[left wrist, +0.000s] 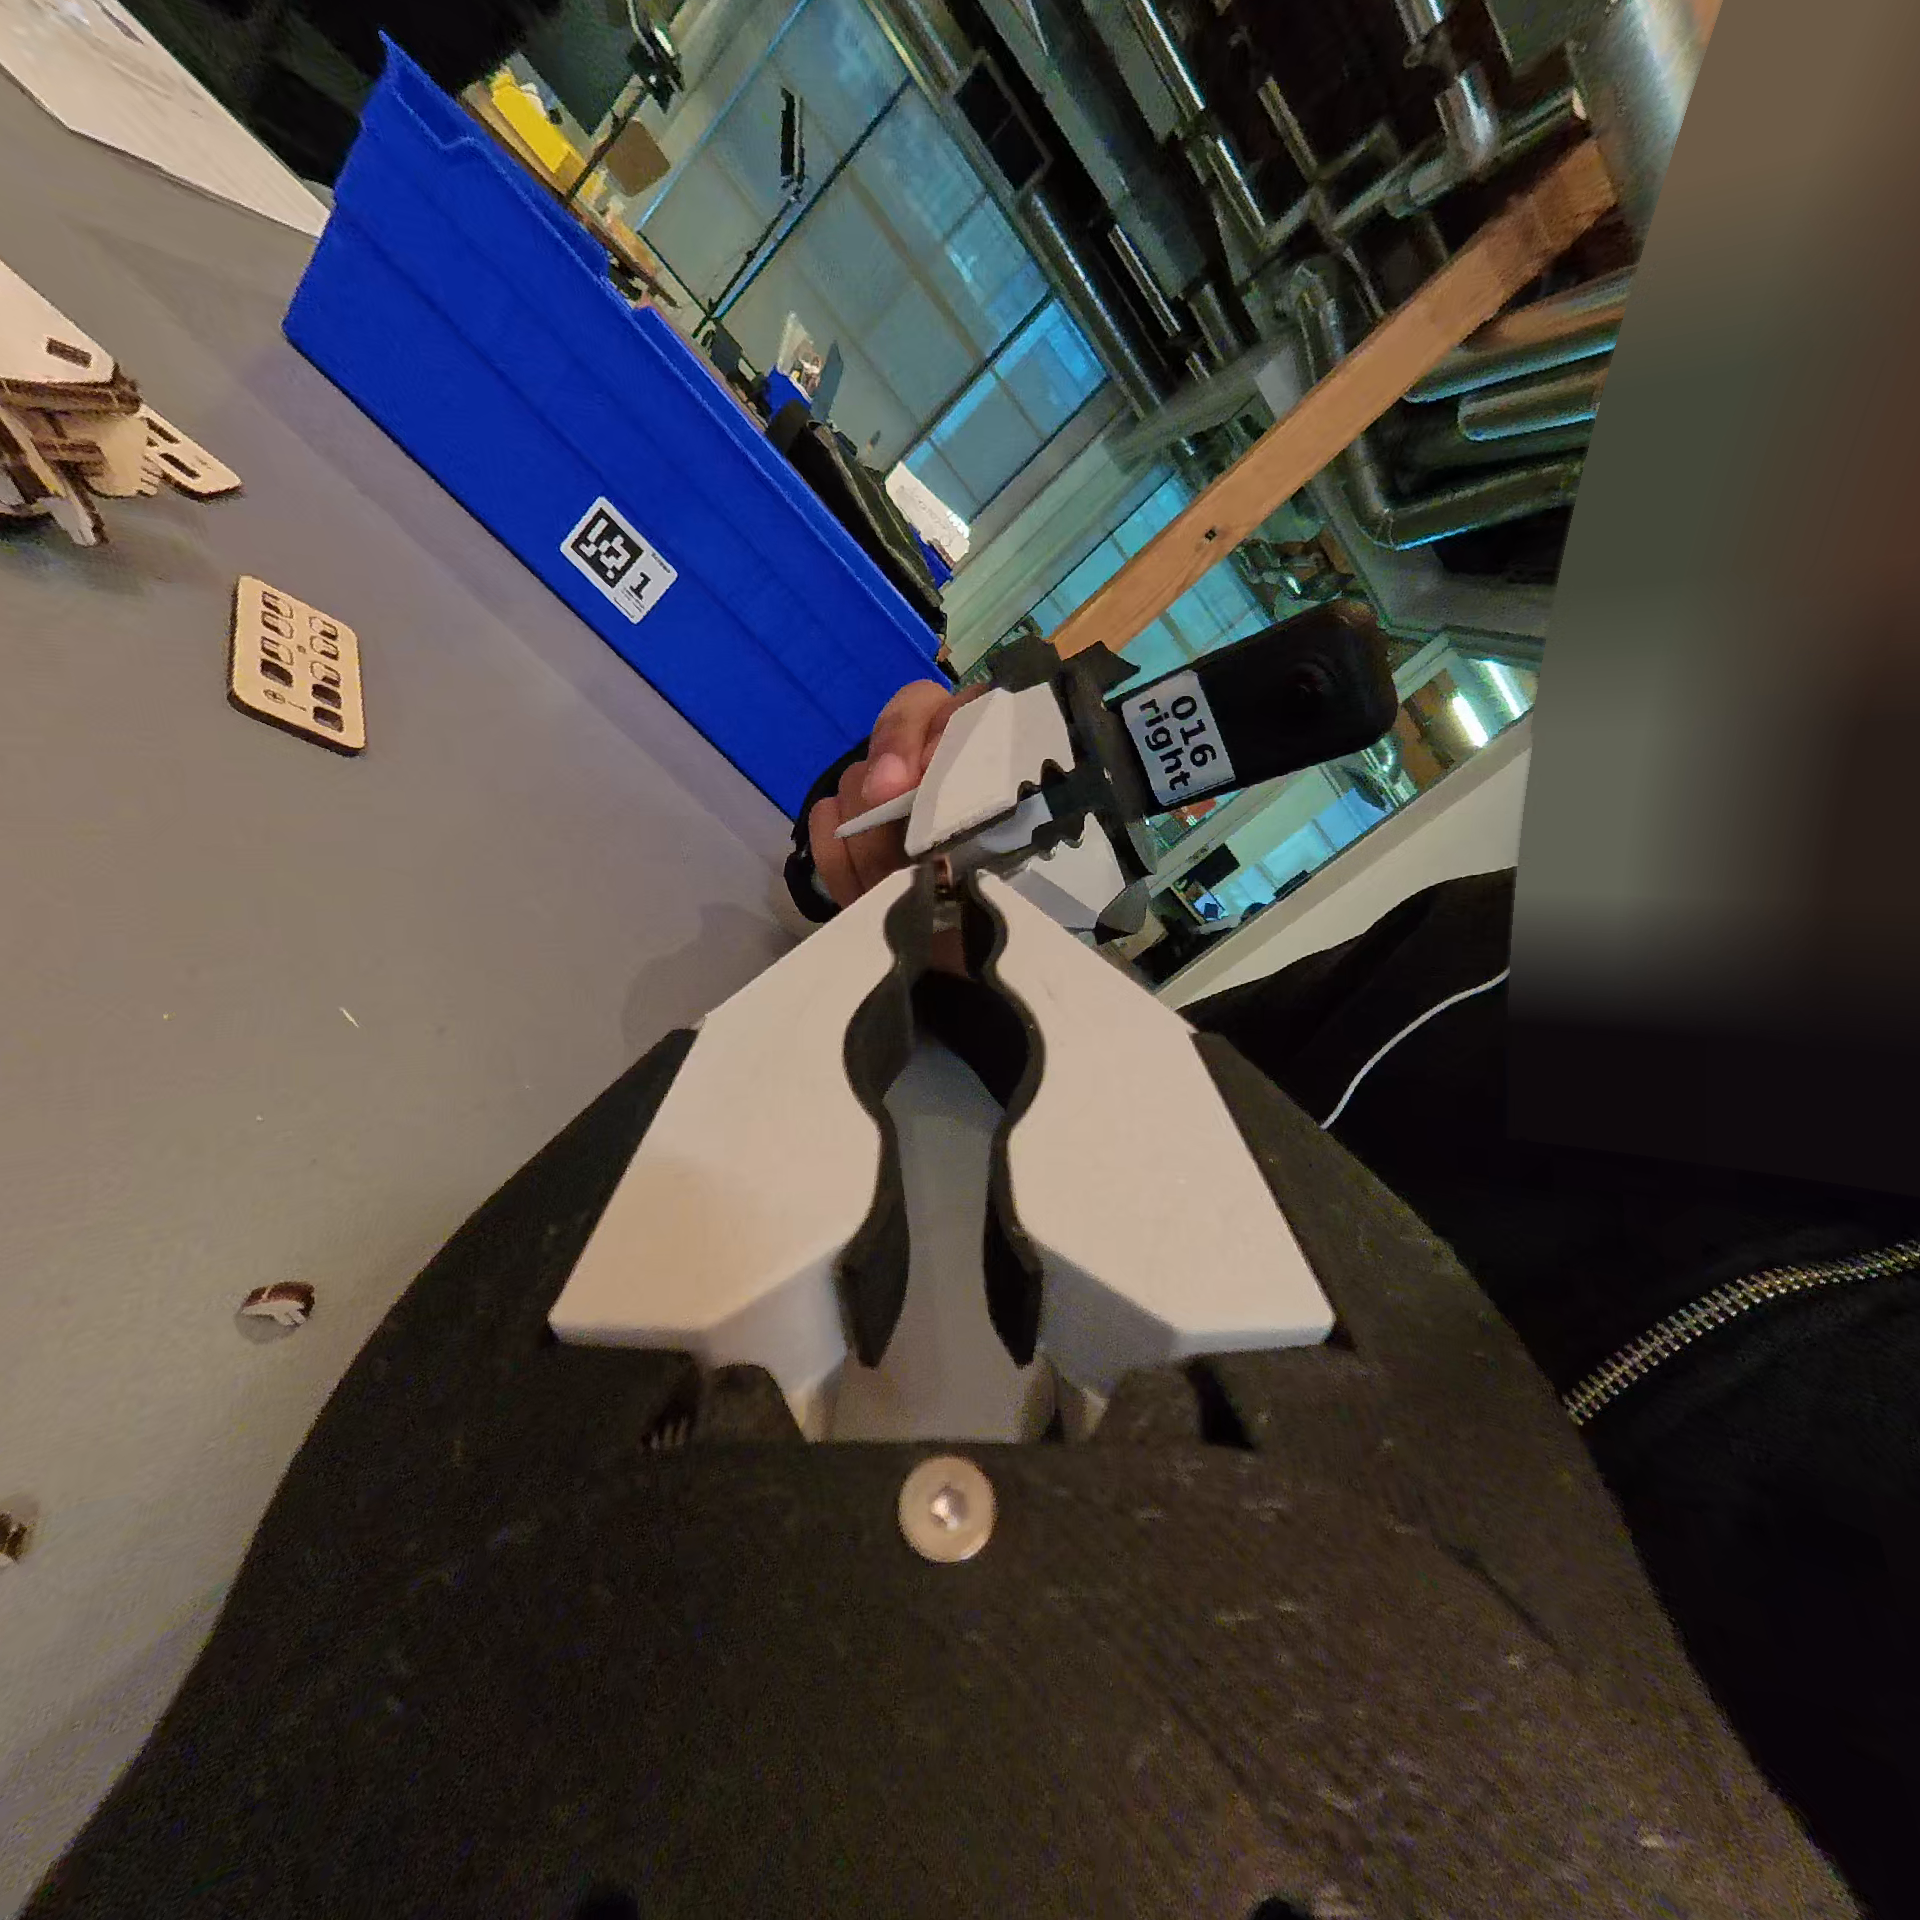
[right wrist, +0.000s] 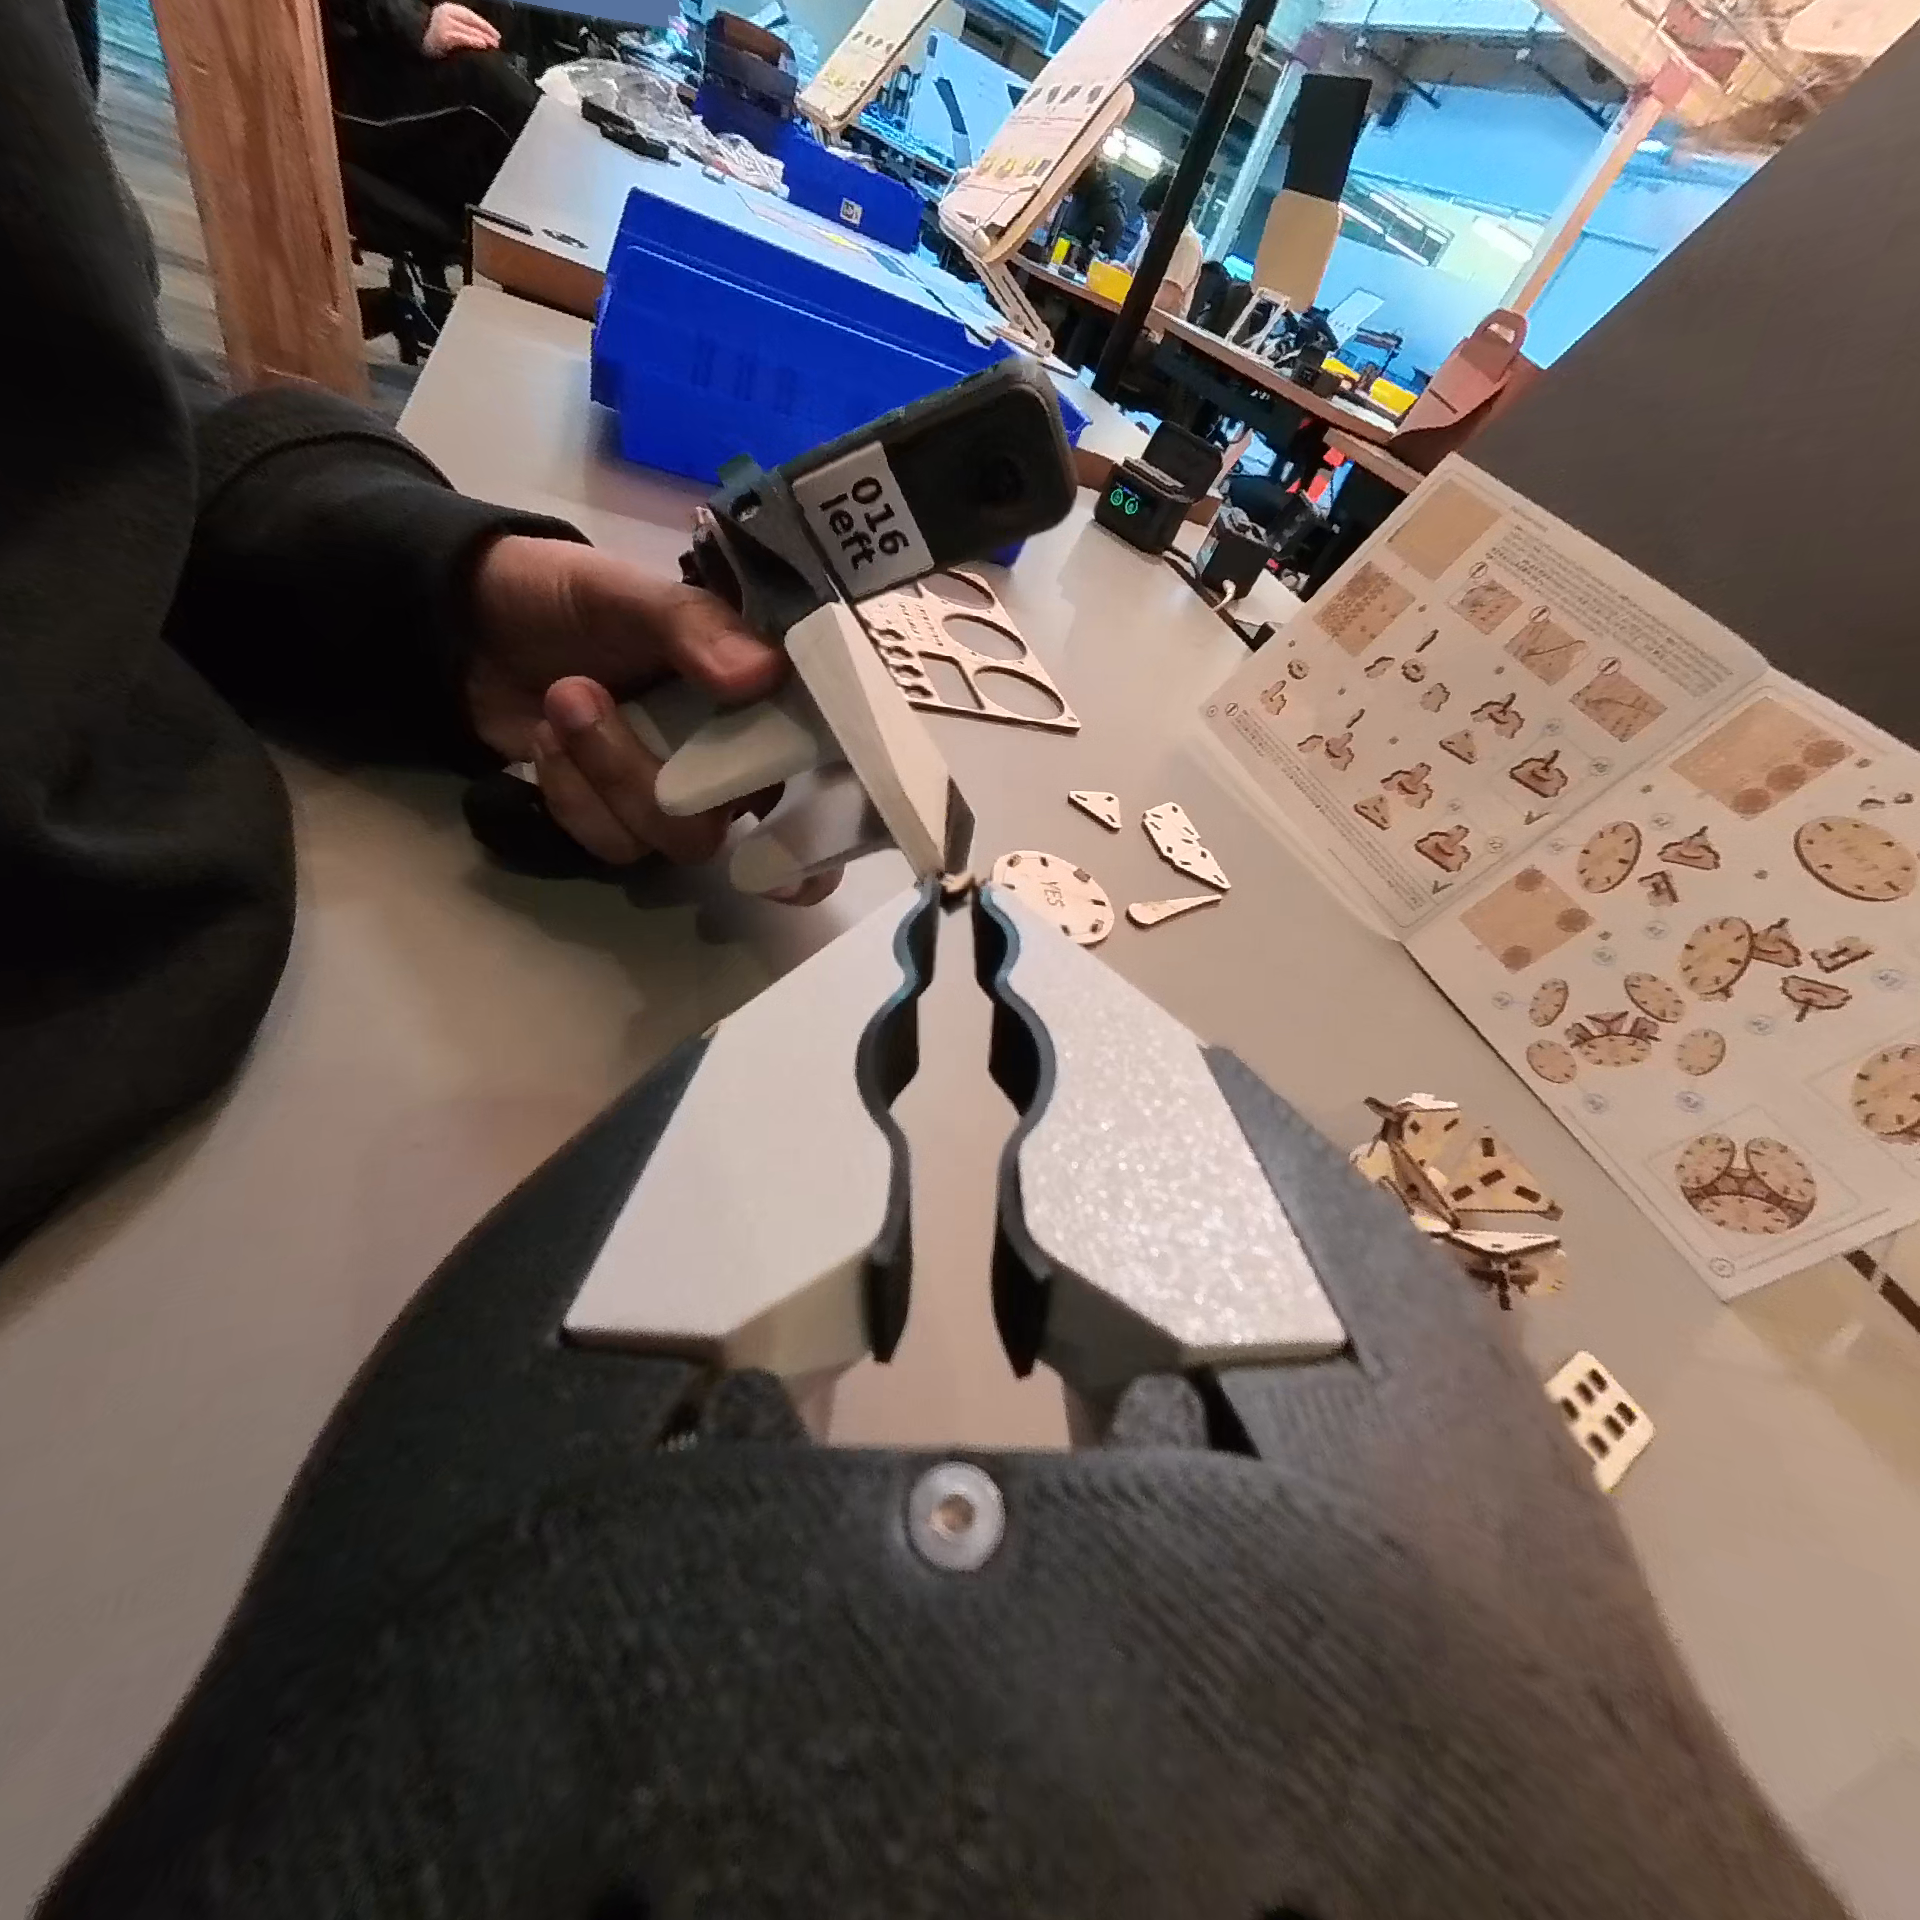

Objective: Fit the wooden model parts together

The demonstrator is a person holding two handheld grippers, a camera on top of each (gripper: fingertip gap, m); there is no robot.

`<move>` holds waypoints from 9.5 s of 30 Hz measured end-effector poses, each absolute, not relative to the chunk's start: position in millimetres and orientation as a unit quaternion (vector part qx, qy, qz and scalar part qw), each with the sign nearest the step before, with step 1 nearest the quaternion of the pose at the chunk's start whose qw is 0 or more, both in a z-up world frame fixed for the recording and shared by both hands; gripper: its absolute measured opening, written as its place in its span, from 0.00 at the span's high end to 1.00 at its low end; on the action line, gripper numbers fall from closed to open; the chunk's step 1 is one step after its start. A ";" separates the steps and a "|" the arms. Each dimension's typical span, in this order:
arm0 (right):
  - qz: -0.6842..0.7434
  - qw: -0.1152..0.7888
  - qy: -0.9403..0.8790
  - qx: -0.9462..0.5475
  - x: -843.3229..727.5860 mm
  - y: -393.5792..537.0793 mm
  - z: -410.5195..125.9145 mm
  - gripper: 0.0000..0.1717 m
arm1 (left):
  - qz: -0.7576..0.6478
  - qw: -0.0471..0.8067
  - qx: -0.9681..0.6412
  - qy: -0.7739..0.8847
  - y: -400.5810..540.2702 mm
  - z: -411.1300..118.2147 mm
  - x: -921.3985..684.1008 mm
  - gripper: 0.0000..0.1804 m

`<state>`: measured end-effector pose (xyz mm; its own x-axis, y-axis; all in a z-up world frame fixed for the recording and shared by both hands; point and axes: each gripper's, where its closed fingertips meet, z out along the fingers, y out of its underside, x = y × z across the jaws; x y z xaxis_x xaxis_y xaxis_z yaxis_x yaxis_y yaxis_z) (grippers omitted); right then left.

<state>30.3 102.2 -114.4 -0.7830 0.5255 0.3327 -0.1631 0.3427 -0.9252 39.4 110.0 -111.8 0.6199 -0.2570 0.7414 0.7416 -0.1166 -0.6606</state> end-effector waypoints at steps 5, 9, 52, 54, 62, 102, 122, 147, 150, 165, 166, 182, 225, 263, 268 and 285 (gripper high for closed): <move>0.548 0.310 -0.768 -0.116 30.0 100.9 -118.9 0.98 | -0.390 0.638 -0.634 -0.196 109.2 -112.3 36.2 1.00; 0.564 0.288 -0.762 -0.139 27.7 104.0 -117.9 0.95 | -0.369 0.644 -0.640 -0.199 108.3 -113.2 31.2 1.00; 0.672 -0.124 -0.651 -0.331 32.6 110.6 -124.6 0.97 | 0.287 0.572 -0.761 0.109 122.9 -140.3 36.3 1.00; 0.673 -0.127 -0.650 -0.330 33.3 110.9 -124.3 0.98 | 0.283 0.575 -0.760 0.108 123.0 -140.1 37.1 1.00; 0.674 -0.133 -0.649 -0.327 33.3 110.2 -125.2 0.98 | 0.285 0.577 -0.758 0.109 122.5 -139.1 36.8 1.00; 0.354 0.074 -0.901 -0.238 43.2 97.1 -198.3 0.98 | -0.114 0.438 -0.885 -0.105 87.7 -194.6 33.8 1.00; 0.217 0.029 -0.955 -0.200 44.7 100.1 -206.5 0.98 | -0.120 0.405 -0.898 -0.123 87.3 -204.9 31.8 1.00; 0.280 0.073 -0.927 -0.236 41.8 97.3 -191.7 1.00 | -0.134 0.405 -0.895 -0.130 87.1 -206.0 31.6 1.00; 0.290 0.113 -0.917 -0.249 37.2 99.0 -188.7 1.00 | -0.134 0.405 -0.895 -0.130 87.2 -206.2 31.5 1.00; 0.318 0.113 -0.898 -0.281 42.2 96.6 -196.2 1.00 | -0.135 0.405 -0.895 -0.131 87.2 -206.4 31.4 1.00; 0.323 0.118 -0.896 -0.282 40.9 96.6 -192.2 1.00 | -0.135 0.405 -0.895 -0.131 87.1 -206.4 31.4 1.00; 0.322 0.104 -0.888 -0.312 40.2 102.8 -200.5 1.00 | -0.135 0.405 -0.895 -0.131 87.2 -206.3 31.3 1.00; 0.360 0.142 -0.857 -0.340 26.7 105.6 -182.2 1.00 | -0.140 0.405 -0.894 -0.133 87.5 -206.2 31.6 1.00; 0.281 0.146 -0.871 -0.375 40.0 115.2 -205.3 0.98 | -0.184 0.443 -0.874 -0.081 89.7 -189.7 66.2 1.00; 0.301 0.127 -0.863 -0.386 38.2 109.2 -205.6 0.98 | -0.138 0.441 -0.881 -0.102 101.9 -193.2 58.9 1.00; 0.354 0.081 -0.817 -0.448 30.8 106.2 -203.1 1.00 | -0.127 0.404 -0.897 -0.126 100.5 -206.9 54.1 1.00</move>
<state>30.8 106.2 -203.1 -0.5860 0.7891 -0.1841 0.6741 0.3487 -0.6512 54.1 100.5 -206.9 0.9360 0.1223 0.3301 0.3282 -0.6427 -0.6923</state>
